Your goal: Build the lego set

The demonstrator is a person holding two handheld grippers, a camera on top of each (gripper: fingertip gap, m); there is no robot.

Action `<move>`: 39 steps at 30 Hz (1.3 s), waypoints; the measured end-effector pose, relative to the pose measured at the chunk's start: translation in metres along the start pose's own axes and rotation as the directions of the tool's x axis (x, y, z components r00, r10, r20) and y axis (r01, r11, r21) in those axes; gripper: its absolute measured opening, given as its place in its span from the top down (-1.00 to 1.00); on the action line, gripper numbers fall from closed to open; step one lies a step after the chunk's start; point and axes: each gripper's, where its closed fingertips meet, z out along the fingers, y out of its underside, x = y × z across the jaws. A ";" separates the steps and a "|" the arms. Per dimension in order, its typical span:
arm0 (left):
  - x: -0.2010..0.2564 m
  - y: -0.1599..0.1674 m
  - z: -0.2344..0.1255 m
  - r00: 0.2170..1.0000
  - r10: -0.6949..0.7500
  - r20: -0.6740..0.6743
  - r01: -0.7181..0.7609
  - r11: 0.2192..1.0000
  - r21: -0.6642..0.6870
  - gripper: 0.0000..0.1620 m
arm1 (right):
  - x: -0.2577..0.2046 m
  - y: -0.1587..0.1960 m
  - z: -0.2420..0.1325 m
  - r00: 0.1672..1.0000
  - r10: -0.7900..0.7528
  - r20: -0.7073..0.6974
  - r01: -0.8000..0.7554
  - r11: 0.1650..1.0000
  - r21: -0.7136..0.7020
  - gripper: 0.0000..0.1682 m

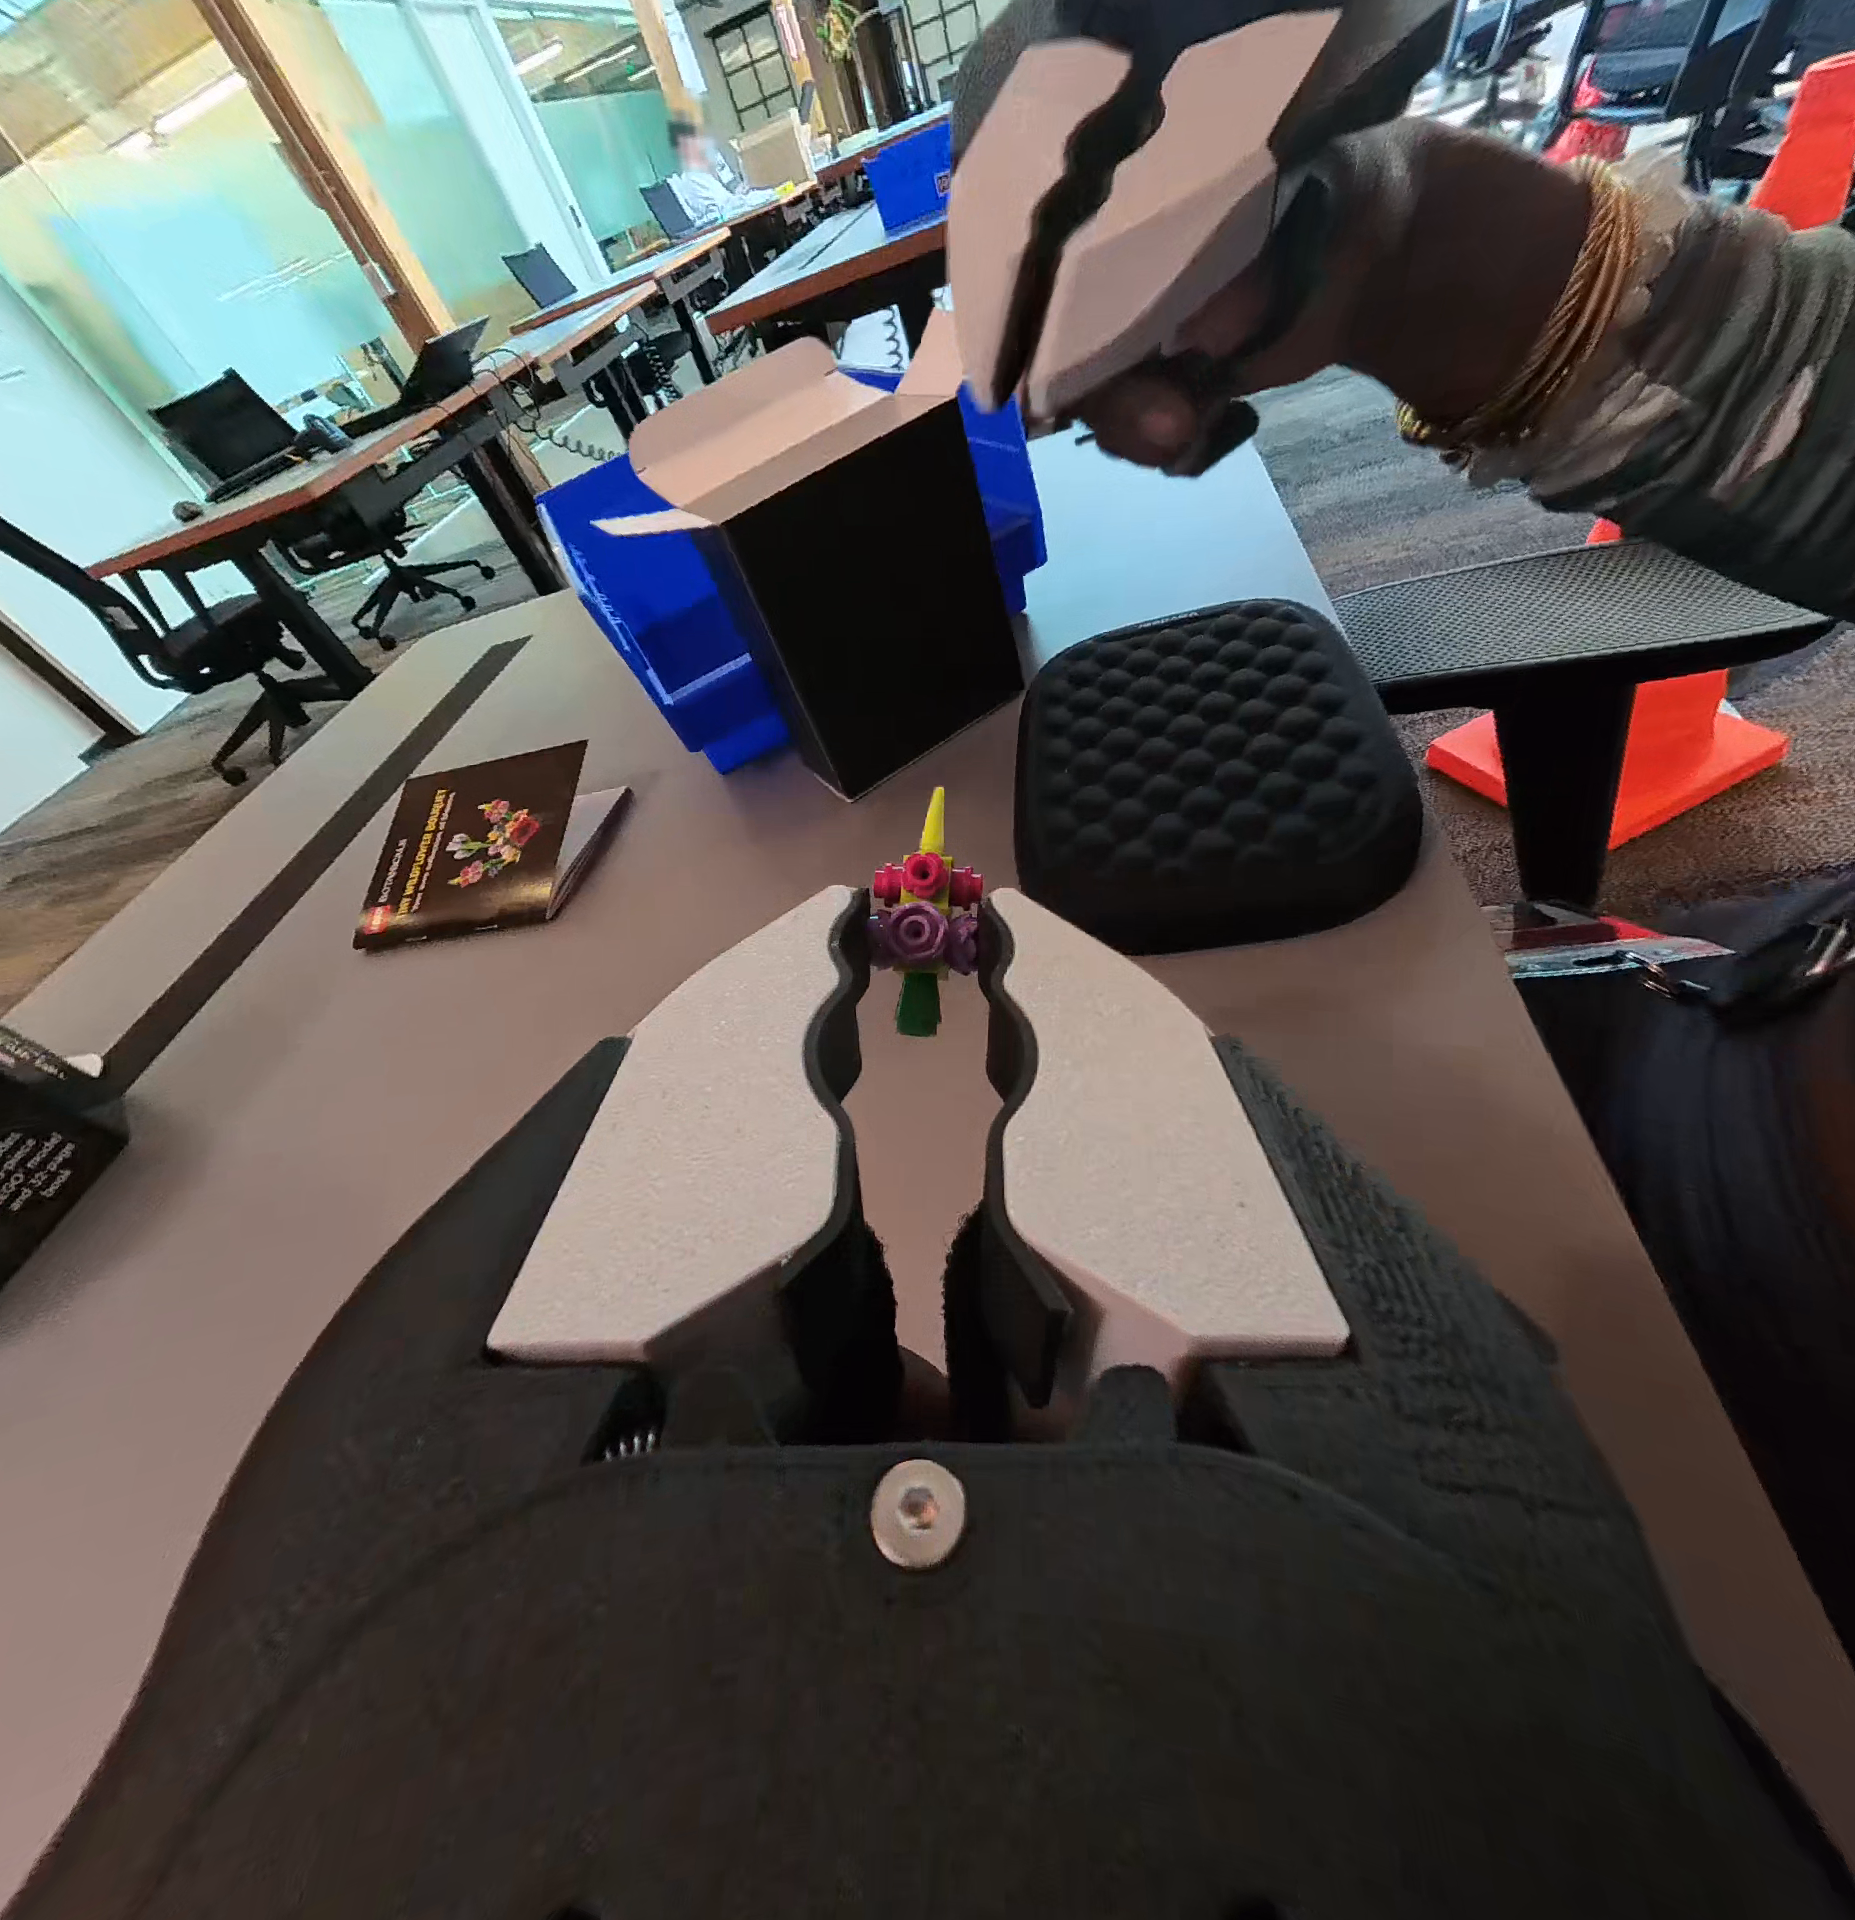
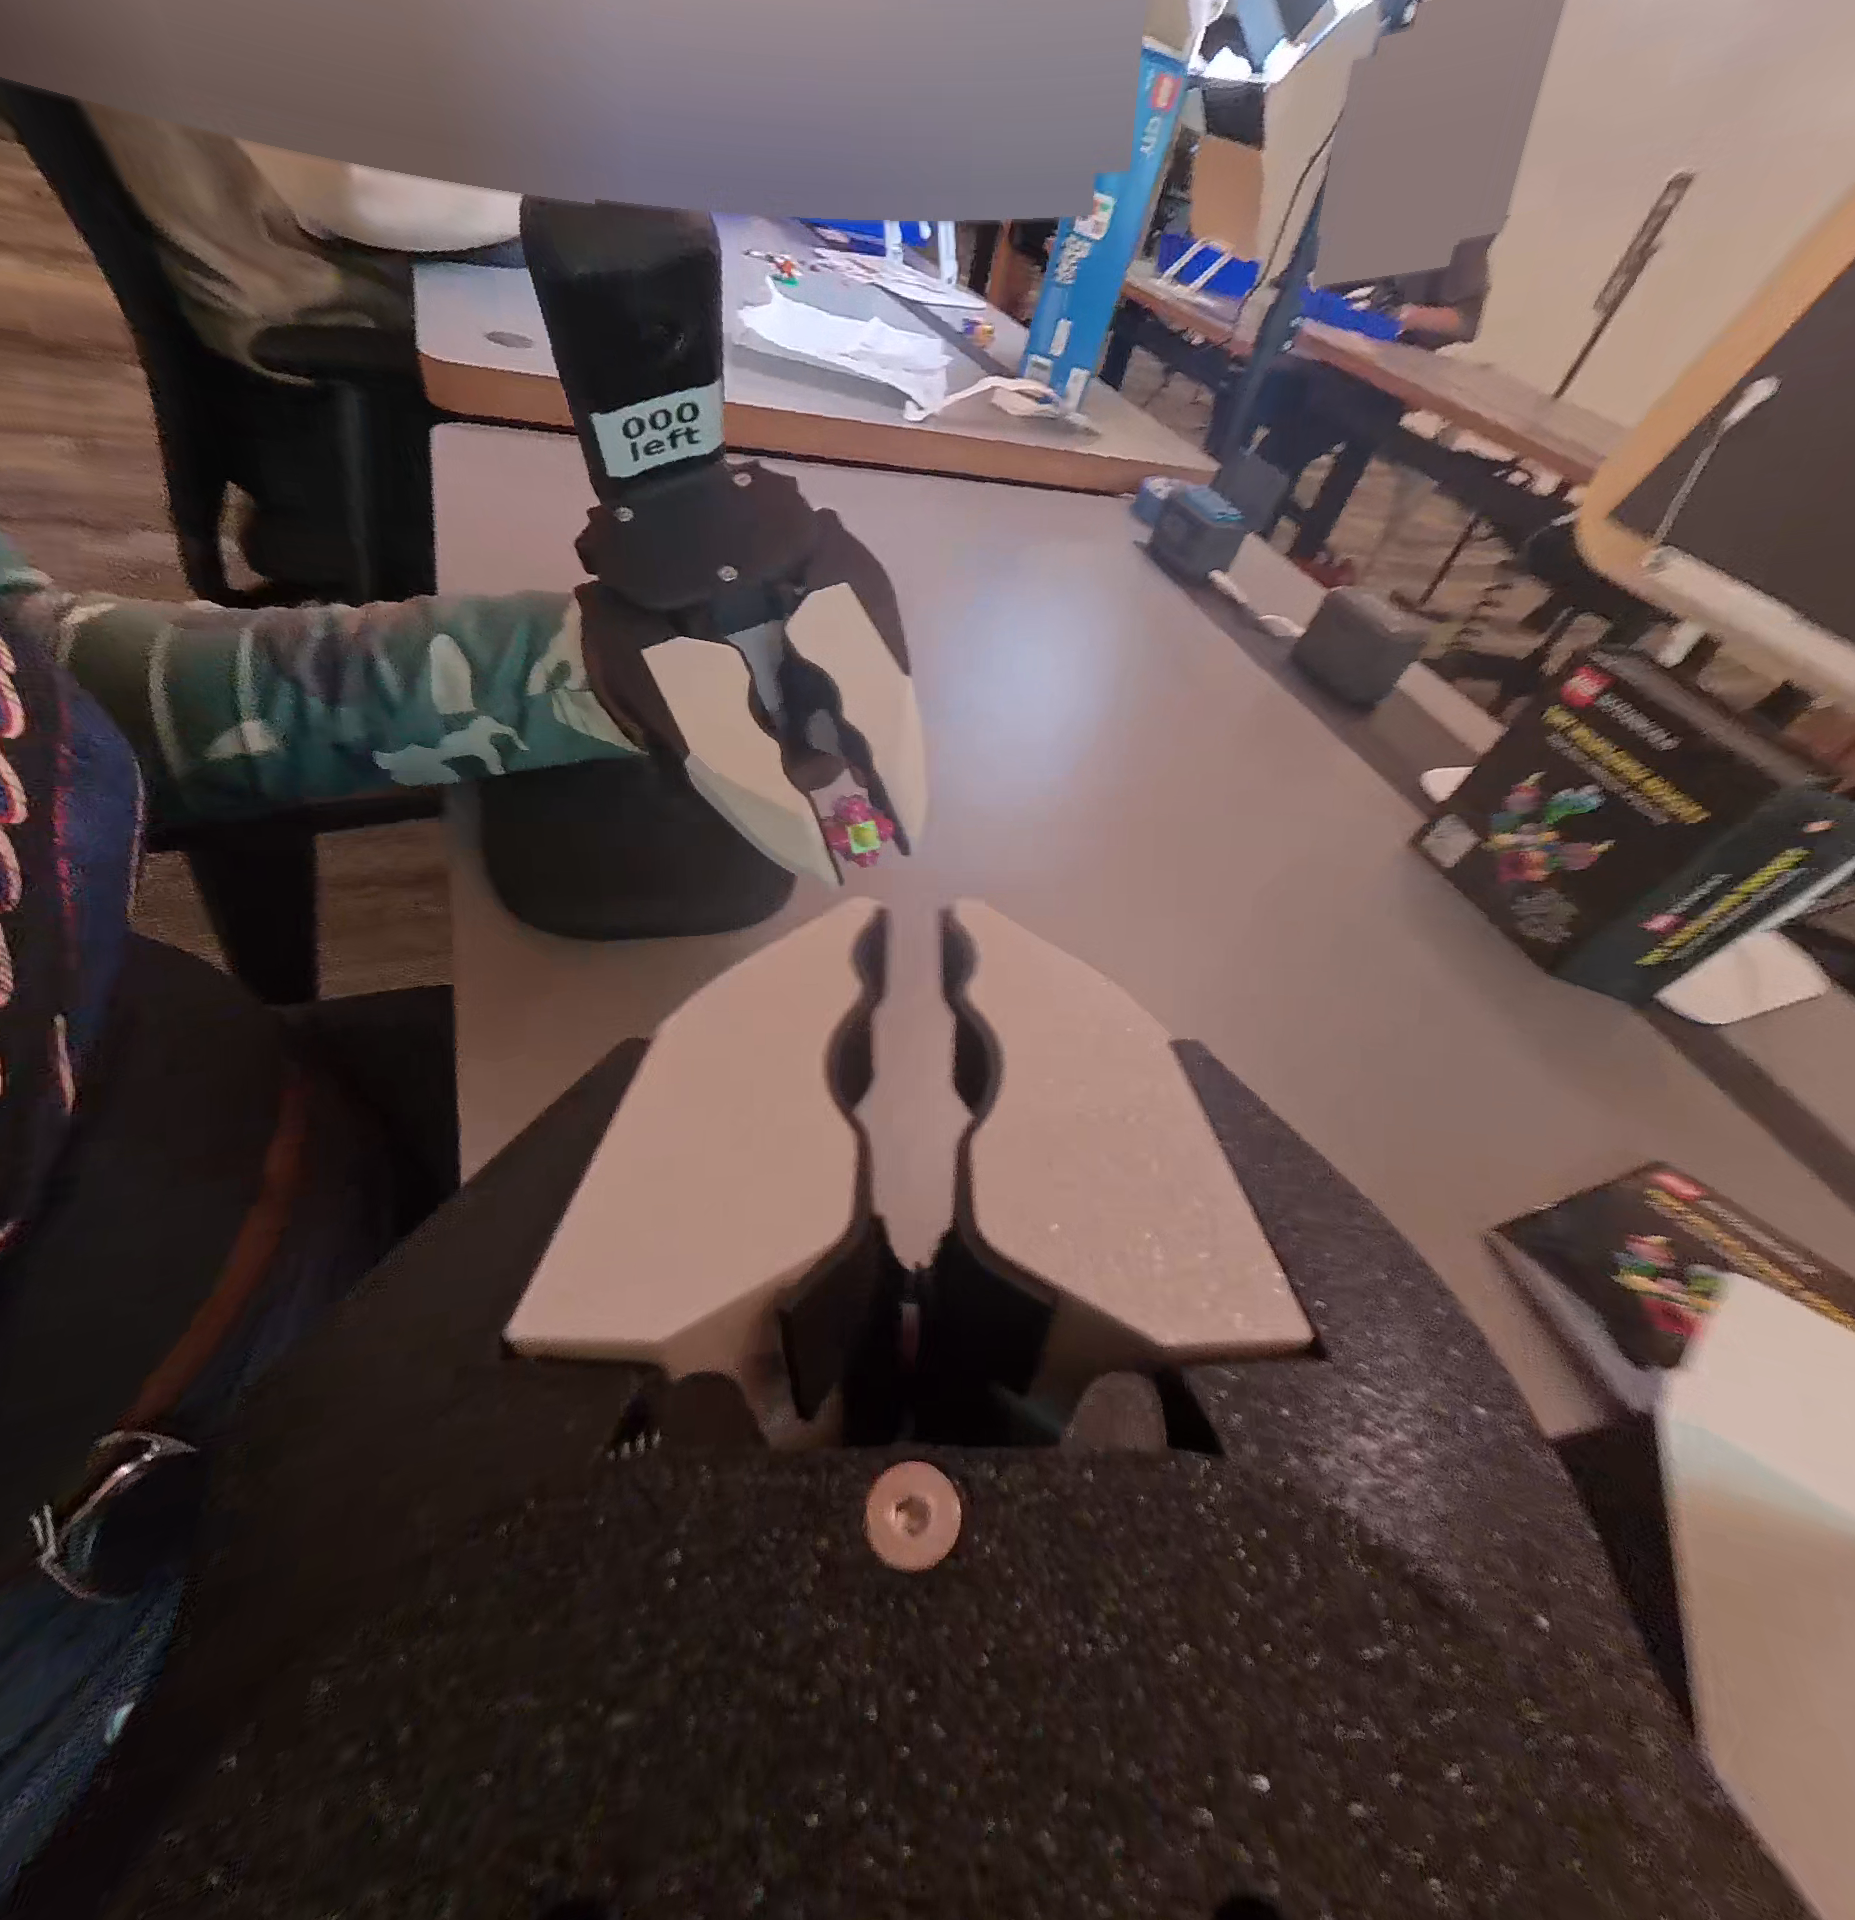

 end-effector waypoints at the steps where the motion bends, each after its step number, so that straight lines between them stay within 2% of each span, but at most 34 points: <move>1: 0.002 -0.002 0.001 1.000 0.007 -0.004 -0.007 1.000 0.001 0.76 | -0.003 0.004 0.007 1.000 0.012 0.012 -0.012 1.000 -0.014 0.79; 7: 0.008 -0.005 0.006 0.999 0.043 -0.011 -0.044 0.999 -0.010 0.76 | -0.019 0.013 0.048 0.996 0.028 0.090 -0.025 0.999 -0.029 0.82; 11: 0.009 -0.007 0.006 0.999 0.052 -0.013 -0.052 0.999 -0.008 0.76 | -0.019 0.019 0.062 0.996 0.001 0.089 0.004 0.998 -0.059 0.89; 17: 0.010 -0.006 0.005 0.998 0.054 -0.018 -0.054 0.998 -0.011 0.76 | -0.020 0.018 0.065 0.994 -0.038 0.107 0.046 0.996 -0.073 0.96; 22: 0.010 -0.007 0.004 0.999 0.043 -0.032 -0.043 0.999 -0.011 0.76 | -0.021 0.016 0.064 0.982 -0.178 0.061 0.183 0.979 -0.093 0.97; 25: 0.008 -0.011 0.004 0.996 0.091 0.001 -0.091 0.996 -0.002 0.76 | -0.019 0.012 0.061 0.986 -0.161 0.044 0.164 0.984 -0.072 0.97; 26: 0.005 -0.007 0.004 0.993 0.119 0.027 -0.118 0.992 -0.039 0.76 | -0.019 0.013 0.060 0.988 -0.151 0.042 0.154 0.986 -0.069 0.97; 27: -0.005 0.007 0.002 0.982 0.169 0.080 -0.157 0.978 -0.138 0.76 | -0.016 0.008 0.054 0.989 -0.144 0.025 0.145 0.989 -0.031 0.97; 28: -0.016 0.026 -0.005 0.968 0.225 0.113 -0.191 0.949 -0.251 0.76 | -0.010 -0.001 0.042 0.993 -0.116 -0.004 0.116 0.993 0.025 0.97; 29: -0.020 0.034 -0.011 0.971 0.208 0.121 -0.171 0.950 -0.261 0.76 | -0.003 -0.008 0.028 0.996 -0.086 -0.032 0.088 0.993 0.074 0.97; 31: -0.020 0.010 -0.015 0.991 0.067 0.114 -0.060 0.996 -0.067 0.76 | 0.008 -0.007 0.009 0.994 -0.073 -0.076 0.076 0.996 0.049 0.97; 32: -0.020 0.001 -0.015 0.993 0.044 0.112 -0.042 0.999 -0.020 0.76 | 0.016 -0.003 0.002 0.987 -0.093 -0.131 0.094 0.996 0.003 0.97; 34: -0.024 -0.002 -0.009 0.988 0.029 0.152 -0.026 0.999 -0.026 0.76 | 0.038 0.001 -0.017 0.958 -0.100 -0.268 0.083 0.994 -0.072 0.97; 36: -0.027 0.000 -0.002 0.981 -0.014 0.196 0.016 1.000 -0.009 0.76 | 0.074 0.007 -0.047 0.885 -0.051 -0.462 -0.013 0.991 -0.132 0.97; 39: -0.026 0.004 0.005 0.978 -0.051 0.203 0.055 0.998 -0.012 0.76 | 0.118 0.024 -0.092 0.724 -0.022 -0.689 -0.172 0.962 -0.210 0.96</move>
